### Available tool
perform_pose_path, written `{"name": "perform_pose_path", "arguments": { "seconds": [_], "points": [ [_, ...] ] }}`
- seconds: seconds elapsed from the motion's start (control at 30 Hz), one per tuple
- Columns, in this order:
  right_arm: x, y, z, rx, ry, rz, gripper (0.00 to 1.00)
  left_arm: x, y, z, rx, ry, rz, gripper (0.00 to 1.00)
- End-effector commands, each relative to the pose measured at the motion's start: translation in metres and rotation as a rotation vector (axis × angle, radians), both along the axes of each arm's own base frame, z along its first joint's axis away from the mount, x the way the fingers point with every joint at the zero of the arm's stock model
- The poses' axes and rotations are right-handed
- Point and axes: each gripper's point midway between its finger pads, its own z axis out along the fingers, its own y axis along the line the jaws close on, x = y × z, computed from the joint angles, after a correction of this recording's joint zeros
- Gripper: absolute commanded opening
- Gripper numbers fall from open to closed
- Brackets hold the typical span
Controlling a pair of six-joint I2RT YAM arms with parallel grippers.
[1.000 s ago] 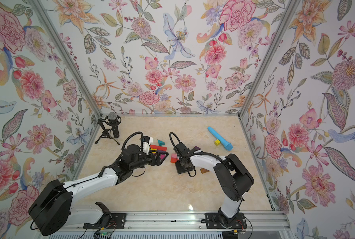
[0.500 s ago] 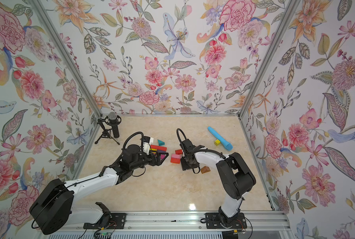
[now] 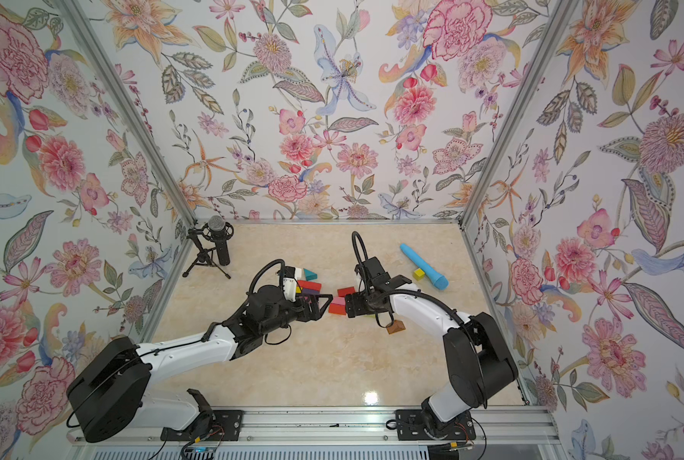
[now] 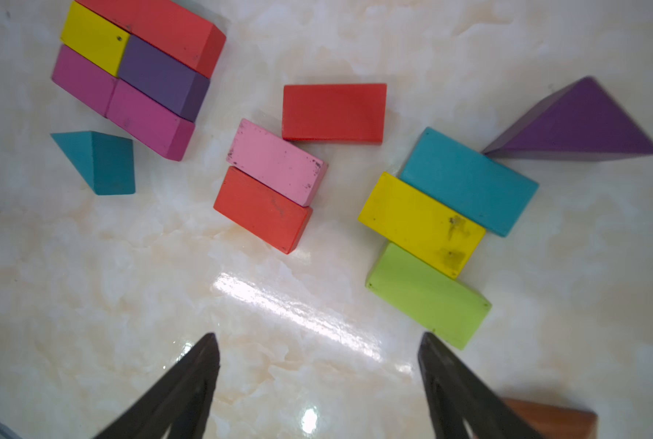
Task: Assemble a piece of candy with building blocks
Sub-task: Assemble the building block at the center of the board, then assemble the building blocks at the center of the board.
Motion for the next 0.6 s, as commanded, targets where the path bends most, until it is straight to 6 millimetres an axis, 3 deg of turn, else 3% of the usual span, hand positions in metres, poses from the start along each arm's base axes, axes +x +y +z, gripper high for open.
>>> {"name": "perform_pose_path", "arguments": {
  "seconds": [0.0,0.1,0.27,0.57],
  "points": [
    [0.006,-0.021,0.016,0.115,-0.026,-0.062,0.91,0.016,-0.003,0.004,-0.126,0.026,0.172,0.99],
    [0.014,-0.036,0.034,0.195,-0.069,-0.099,0.96,0.02,-0.017,0.002,-0.169,0.043,0.224,0.99],
    [0.015,-0.05,0.049,0.254,-0.123,-0.125,1.0,0.035,-0.034,-0.024,-0.221,0.099,0.303,0.99],
    [0.001,-0.047,0.05,0.348,-0.118,-0.104,1.0,0.061,-0.045,-0.039,-0.24,0.094,0.405,0.99]
  ]
}}
